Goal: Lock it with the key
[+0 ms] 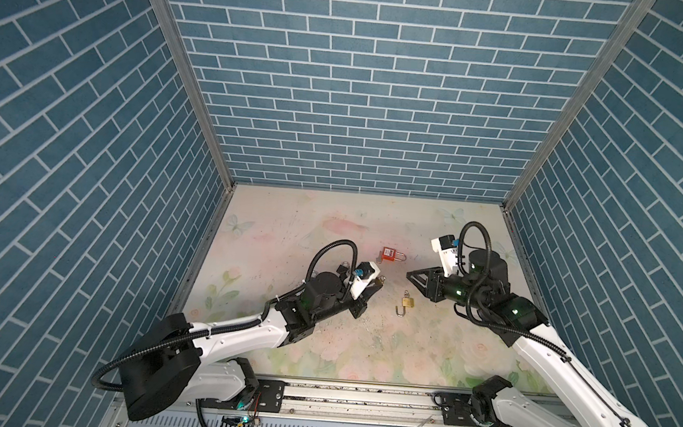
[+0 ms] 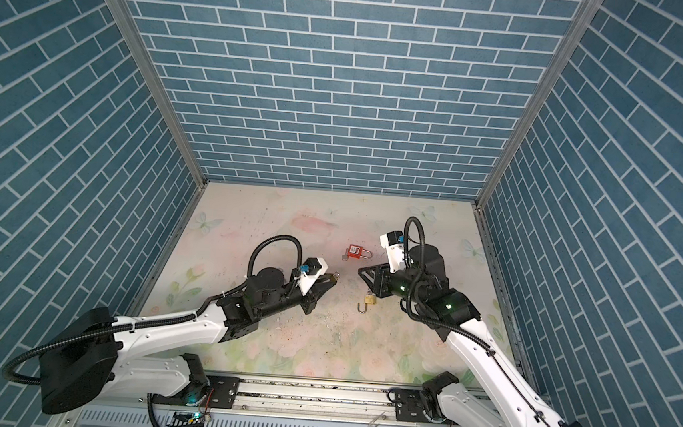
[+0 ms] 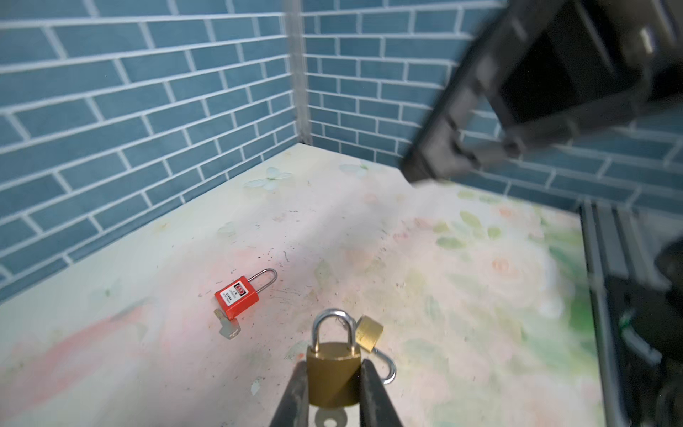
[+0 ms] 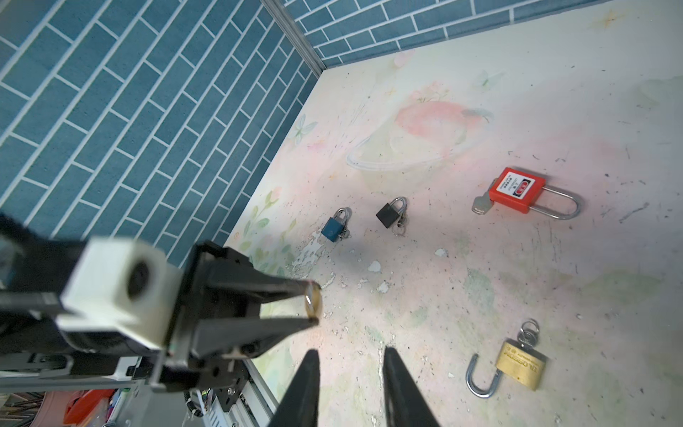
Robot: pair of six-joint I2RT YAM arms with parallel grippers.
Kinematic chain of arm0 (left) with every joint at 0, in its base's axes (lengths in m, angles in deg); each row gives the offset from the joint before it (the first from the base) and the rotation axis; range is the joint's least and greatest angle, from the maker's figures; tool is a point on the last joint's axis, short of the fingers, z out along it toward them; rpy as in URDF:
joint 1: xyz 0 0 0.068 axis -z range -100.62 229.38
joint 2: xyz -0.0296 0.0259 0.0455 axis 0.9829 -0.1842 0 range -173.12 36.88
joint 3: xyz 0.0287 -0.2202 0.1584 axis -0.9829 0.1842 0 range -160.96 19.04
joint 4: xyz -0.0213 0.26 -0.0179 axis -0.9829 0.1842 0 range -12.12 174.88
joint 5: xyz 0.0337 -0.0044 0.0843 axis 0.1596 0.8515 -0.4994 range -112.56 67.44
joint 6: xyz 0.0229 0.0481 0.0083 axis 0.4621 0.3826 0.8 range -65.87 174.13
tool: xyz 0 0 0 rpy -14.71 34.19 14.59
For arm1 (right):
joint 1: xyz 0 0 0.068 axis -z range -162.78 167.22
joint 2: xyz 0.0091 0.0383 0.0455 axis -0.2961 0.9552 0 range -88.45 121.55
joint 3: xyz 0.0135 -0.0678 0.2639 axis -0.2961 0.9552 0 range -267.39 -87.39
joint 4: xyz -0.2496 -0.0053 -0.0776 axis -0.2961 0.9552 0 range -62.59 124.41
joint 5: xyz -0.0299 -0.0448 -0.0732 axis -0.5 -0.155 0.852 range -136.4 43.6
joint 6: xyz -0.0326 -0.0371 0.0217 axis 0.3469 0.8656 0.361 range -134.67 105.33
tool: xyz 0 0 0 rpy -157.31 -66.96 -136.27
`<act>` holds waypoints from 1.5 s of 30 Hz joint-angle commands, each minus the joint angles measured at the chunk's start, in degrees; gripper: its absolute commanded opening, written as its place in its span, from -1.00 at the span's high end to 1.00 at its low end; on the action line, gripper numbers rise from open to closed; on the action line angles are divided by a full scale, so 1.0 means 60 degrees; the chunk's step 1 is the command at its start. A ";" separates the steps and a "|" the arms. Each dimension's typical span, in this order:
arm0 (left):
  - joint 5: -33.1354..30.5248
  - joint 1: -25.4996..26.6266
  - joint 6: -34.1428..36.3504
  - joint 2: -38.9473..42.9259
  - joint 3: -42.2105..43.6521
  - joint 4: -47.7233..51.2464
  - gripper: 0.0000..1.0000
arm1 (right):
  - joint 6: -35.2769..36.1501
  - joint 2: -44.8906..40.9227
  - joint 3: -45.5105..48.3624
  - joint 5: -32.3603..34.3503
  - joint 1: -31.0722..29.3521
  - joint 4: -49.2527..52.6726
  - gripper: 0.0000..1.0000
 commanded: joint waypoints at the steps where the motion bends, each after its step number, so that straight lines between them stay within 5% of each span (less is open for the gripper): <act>1: -0.2037 0.0029 -0.4204 0.0270 -0.0421 -0.0956 1.00 | -0.0006 -0.0802 0.1041 0.0772 -0.0305 -0.1633 0.35; 6: -0.3142 -0.0108 -0.9206 0.0088 -0.0252 -0.0983 1.00 | 0.0115 -0.1574 0.2576 0.2527 -0.1791 -0.3848 0.35; 12: -0.2387 -0.0111 -1.2162 -0.0777 -0.0475 -0.1436 1.00 | 0.0378 -0.0738 0.2978 0.4069 -0.3183 -0.5576 0.34; 45: -0.2072 -0.0100 -1.2866 -0.0959 -0.0708 -0.0791 1.00 | 0.1571 0.2854 0.1157 0.4569 -0.3278 -0.6396 0.41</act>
